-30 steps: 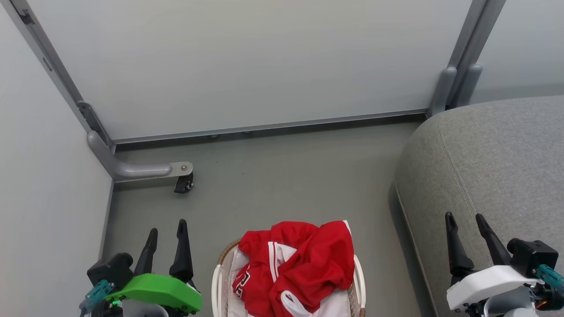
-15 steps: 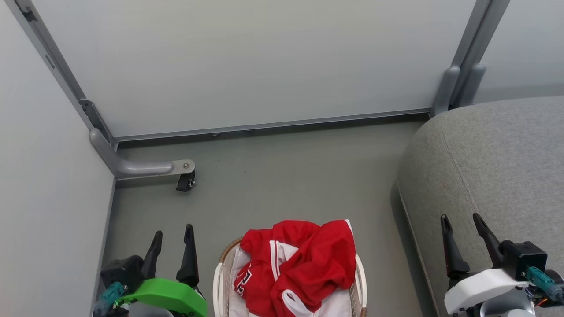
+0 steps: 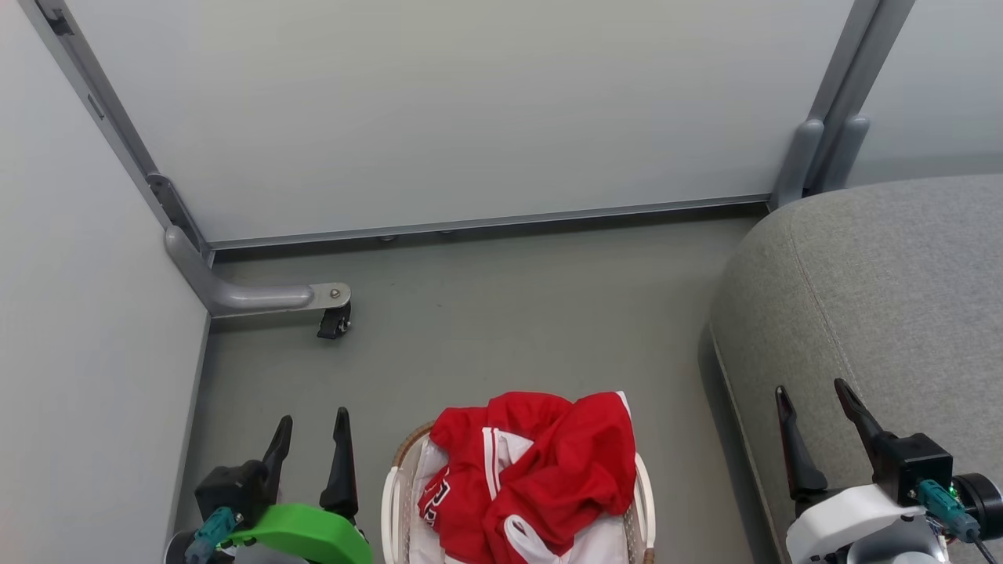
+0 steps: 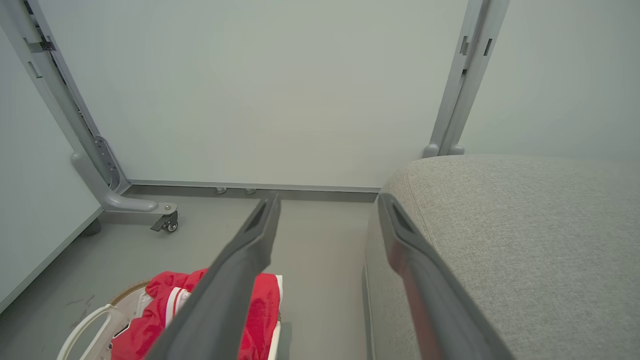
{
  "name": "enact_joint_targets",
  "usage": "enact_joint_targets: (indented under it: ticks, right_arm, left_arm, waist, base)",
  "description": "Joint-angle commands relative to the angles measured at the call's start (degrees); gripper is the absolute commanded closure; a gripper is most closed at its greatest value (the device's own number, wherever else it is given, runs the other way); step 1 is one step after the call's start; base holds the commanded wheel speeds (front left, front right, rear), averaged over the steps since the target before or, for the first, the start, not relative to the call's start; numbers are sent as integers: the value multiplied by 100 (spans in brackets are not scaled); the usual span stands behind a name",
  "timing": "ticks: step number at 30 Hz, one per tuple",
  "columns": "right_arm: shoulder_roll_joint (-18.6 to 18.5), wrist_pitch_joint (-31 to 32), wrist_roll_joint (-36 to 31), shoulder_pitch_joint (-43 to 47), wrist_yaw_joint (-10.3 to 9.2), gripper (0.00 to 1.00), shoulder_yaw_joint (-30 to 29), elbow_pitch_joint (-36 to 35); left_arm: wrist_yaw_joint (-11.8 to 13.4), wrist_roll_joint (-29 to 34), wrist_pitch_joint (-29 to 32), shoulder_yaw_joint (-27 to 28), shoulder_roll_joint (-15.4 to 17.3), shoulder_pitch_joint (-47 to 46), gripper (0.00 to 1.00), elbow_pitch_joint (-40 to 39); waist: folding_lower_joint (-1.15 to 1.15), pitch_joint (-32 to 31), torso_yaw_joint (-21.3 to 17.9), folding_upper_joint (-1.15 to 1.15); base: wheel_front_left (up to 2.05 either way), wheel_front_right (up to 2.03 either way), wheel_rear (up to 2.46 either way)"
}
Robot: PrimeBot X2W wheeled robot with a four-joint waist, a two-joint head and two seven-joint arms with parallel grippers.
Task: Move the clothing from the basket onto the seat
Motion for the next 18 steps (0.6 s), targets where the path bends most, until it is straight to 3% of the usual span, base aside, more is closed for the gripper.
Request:
enact_joint_targets:
  ticks: [1,11,18]
  right_arm:
    - [-38,-47,-140,67,0,0,4,0]
    - [-42,-139,-473,113,-1,0,-2,73]
    - [-41,-136,-339,129,-1,0,9,127]
  left_arm:
    - [23,107,-41,-15,36,-96,0,27]
    - [33,406,-140,-87,40,-92,0,150]
    - [41,386,-126,-97,39,-66,0,207]
  waist:
    - [0,-2,3,0]
    - [0,-28,15,0]
    - [0,-61,15,0]
  base:
    - [0,0,0]
    - [0,0,0]
    - [0,0,0]
